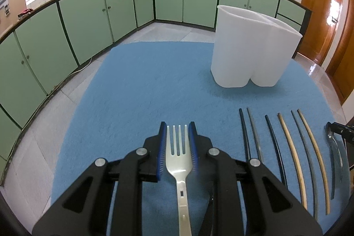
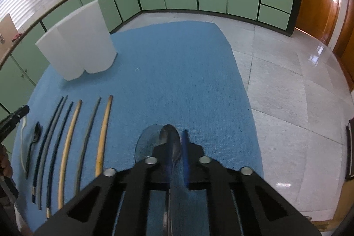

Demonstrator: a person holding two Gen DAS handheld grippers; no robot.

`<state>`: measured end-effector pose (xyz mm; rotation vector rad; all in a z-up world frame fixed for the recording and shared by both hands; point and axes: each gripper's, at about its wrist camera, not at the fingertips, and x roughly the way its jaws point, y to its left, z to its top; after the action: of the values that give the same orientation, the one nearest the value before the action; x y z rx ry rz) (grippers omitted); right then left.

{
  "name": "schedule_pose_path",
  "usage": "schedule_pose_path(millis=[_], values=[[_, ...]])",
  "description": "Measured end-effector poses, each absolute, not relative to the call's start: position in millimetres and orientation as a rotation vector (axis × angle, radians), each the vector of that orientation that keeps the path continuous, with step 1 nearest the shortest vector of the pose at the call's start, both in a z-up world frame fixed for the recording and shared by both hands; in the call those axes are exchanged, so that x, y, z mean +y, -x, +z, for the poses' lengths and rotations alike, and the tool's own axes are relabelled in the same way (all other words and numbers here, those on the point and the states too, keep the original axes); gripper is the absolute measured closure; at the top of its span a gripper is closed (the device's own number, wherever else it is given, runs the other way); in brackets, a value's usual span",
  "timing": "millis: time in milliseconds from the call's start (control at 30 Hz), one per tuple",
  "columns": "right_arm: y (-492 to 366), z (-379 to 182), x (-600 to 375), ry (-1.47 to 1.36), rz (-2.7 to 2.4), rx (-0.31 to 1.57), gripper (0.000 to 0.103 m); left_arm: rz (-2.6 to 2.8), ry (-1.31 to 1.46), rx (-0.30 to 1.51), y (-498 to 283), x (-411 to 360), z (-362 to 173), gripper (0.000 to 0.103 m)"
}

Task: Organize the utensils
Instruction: 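Close the left gripper on the white fork while the right gripper grasps the clear spoon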

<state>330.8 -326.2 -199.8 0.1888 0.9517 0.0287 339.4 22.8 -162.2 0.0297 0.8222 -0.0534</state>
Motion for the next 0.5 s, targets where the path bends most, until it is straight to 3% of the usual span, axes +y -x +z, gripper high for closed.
schedule_pose_path(millis=[133,300,500], values=[[-326,-199,-329,-0.186,0.021,0.95,0.095,-0.053,-0.03,0.809,-336,23,-157,0.084],[-322,-197,-329,-0.172,0.006,0.944,0.072,-0.052,-0.034,0.807,-332,23,-156,0.084],[-318,-200,-321,-0.113,0.004,0.956,0.071,-0.055,-0.032,0.814,-332,26,-156,0.084]])
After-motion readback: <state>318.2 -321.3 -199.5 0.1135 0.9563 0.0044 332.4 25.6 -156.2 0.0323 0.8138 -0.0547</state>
